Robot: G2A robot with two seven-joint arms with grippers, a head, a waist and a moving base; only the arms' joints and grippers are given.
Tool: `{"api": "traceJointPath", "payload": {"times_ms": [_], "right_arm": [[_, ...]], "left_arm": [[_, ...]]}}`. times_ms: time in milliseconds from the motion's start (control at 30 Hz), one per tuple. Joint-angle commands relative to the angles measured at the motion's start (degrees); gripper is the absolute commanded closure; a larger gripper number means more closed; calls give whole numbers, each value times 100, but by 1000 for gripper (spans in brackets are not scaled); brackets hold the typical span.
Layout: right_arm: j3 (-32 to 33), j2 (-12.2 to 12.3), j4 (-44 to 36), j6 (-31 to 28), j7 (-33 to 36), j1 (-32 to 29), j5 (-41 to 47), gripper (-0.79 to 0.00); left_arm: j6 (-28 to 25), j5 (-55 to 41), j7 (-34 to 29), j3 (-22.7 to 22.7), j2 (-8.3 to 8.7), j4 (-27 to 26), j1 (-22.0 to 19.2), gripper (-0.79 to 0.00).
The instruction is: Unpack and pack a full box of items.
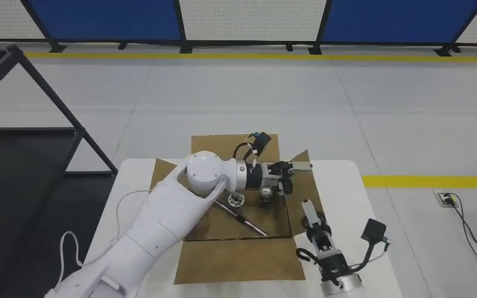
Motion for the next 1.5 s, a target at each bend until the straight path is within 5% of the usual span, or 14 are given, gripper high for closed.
{"api": "traceJointPath", "payload": {"times_ms": [0,233,467,1033,1467], "right_arm": [[60,1,32,-2,-17,-11,32,-785],[192,-2,191,-7,-54,46,144,-785],[235,0,263,-97,-63,58,148,-785],[178,-4,306,-60,-19,104,109,-785],[97,-85,1043,538,-324,753,227,-785]], "left_arm": [[-64,57,8,-138,46,-54,42,-785],[-203,375,-59,-966,440,-489,563,-785],[-32,842,-153,-2263,1014,-1856,1780,-785],[-72,828,26,-2293,1013,-1963,1867,-785],[-561,474,1270,-3489,1196,-2933,2953,-785]]}}
